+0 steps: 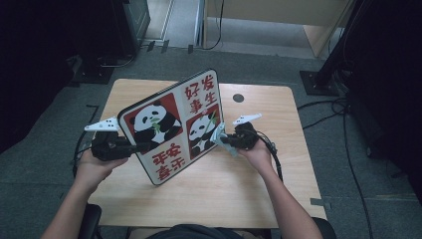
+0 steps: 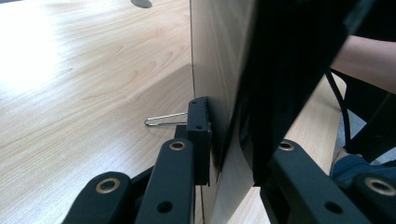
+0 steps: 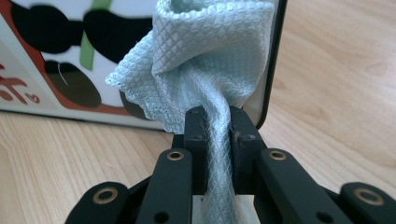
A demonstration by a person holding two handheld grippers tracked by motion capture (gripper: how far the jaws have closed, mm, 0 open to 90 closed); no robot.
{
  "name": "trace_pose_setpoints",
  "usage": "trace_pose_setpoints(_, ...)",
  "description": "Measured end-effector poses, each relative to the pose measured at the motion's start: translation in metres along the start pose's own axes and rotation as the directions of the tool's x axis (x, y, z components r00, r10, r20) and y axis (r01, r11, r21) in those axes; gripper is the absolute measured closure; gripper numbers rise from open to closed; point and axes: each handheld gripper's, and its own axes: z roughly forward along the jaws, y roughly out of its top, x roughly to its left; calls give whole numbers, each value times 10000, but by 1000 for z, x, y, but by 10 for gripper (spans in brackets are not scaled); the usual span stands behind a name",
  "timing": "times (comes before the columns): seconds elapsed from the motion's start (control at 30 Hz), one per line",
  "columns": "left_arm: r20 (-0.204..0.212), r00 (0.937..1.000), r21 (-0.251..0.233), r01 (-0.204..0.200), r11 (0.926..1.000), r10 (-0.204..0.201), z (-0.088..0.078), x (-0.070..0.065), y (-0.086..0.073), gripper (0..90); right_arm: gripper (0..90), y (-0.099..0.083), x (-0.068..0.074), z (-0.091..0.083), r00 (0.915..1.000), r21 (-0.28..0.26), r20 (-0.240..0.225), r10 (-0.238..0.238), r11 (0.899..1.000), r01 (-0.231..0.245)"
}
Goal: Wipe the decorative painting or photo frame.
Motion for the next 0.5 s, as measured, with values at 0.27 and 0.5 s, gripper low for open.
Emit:
trace_pose_setpoints(0.27,-49,10000,-12,33,10000,-33,0,-1,0,790,804,-9,-3,6,10000,255,69,-6,9997,4)
trace_pose_setpoints(0.5,-103,9999,-78,37,10000,-38,1,-1,-1,793,805,-9,-3,5,9999,275,122,105,9996,-109)
